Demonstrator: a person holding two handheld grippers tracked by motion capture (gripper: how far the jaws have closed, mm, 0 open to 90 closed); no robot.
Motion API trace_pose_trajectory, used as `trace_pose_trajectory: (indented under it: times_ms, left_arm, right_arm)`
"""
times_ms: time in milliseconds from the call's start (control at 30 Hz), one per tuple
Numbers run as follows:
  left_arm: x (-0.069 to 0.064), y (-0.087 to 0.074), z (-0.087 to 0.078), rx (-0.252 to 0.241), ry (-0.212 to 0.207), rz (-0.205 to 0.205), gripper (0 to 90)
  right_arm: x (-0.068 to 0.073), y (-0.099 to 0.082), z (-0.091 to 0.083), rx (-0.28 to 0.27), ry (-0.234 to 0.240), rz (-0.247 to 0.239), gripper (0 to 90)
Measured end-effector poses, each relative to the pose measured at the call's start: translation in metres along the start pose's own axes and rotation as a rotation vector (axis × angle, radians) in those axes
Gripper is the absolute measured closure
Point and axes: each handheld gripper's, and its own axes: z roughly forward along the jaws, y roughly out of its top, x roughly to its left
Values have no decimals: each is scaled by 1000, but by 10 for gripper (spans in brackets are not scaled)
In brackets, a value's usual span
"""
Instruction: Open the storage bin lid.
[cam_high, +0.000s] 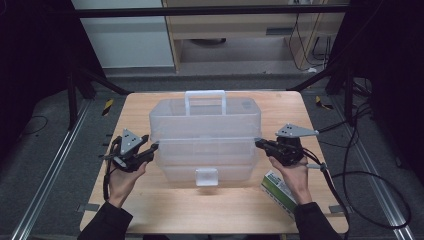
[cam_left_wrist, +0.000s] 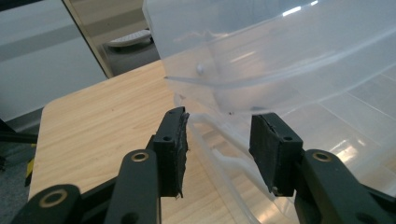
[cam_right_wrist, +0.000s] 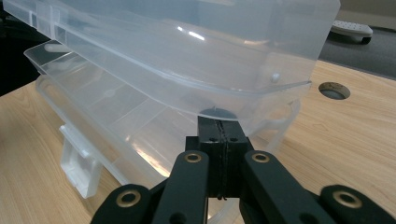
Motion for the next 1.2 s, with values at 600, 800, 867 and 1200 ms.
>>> trace_pose_trajectory:
  times_ms: [600,800,867,1200]
  left_arm:
    - [0,9,7,-46,-11,33,572]
    - [2,9,6,-41,8,20,646]
    - [2,9,6,-37,11,21,652]
    - [1,13,6,-23,27,31,669]
  right_arm:
    - [0,0,-1,-1,2,-3,900]
    - [0,0,-1,-3,1,-8,896]
    - [0,0,-1,1,0,-10,883]
    - [-2,-8,-3,81,-60,-48,779]
